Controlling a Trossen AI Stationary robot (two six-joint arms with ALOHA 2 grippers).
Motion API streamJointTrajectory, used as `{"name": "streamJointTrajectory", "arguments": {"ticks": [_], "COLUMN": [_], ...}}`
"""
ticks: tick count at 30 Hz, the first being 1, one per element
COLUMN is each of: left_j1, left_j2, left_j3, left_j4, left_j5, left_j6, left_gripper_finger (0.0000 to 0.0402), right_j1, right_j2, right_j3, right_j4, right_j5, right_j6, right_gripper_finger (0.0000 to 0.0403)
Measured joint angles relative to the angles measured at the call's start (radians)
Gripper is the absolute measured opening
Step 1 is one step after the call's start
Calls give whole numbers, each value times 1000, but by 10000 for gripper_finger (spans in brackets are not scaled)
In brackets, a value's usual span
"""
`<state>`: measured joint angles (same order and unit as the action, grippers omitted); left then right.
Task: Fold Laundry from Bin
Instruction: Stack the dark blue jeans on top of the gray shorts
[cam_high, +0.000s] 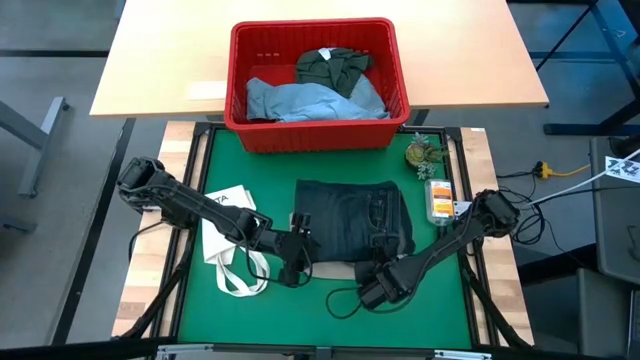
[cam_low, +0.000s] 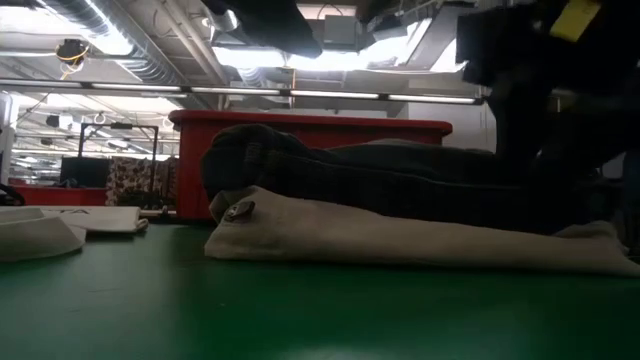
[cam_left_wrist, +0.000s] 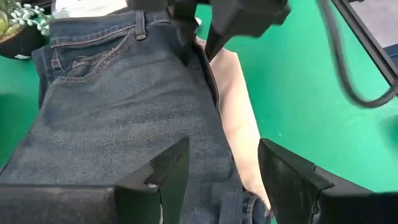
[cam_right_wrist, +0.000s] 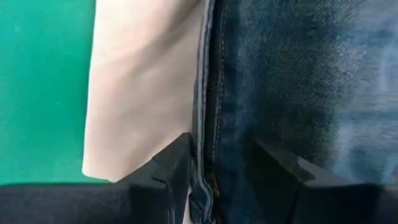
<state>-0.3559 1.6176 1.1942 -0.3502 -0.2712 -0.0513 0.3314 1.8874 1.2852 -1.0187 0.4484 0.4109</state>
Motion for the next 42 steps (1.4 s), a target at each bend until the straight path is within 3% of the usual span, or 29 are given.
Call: {"name": "streamJointTrajectory", "arguments": {"ticks": [5,14,23,27,32,37,42], "left_j1": [28,160,268,248,173,82,34], "left_j2": [0,0,0,-5,-6,3,12], "left_j3": [0,0,0,0,0,0,0], "left_j4": [10,15,-7,15,14,6,3], "left_j5": [-50,-82,60,161,183,106,23], "left_j6": [0,0,-26,-21,-24,-25,-26], "left_gripper_finger": [183,183,183,183,183,183,183], "right_j1": [-6,-5,-4,-4,4,16,28], "right_j2": [-1,-1,0,0,0,0,0], "right_j3": [-2,-4,7,68,134,138,138], "right_j4": [10,46,34,-46,-105,-144,-313], "right_j5": [-107,-163,-191,-185,-152,-134,-128], "right_j6": [0,2,2,2,3,3,34], "right_gripper_finger": [154,154,154,154,154,154,154]}}
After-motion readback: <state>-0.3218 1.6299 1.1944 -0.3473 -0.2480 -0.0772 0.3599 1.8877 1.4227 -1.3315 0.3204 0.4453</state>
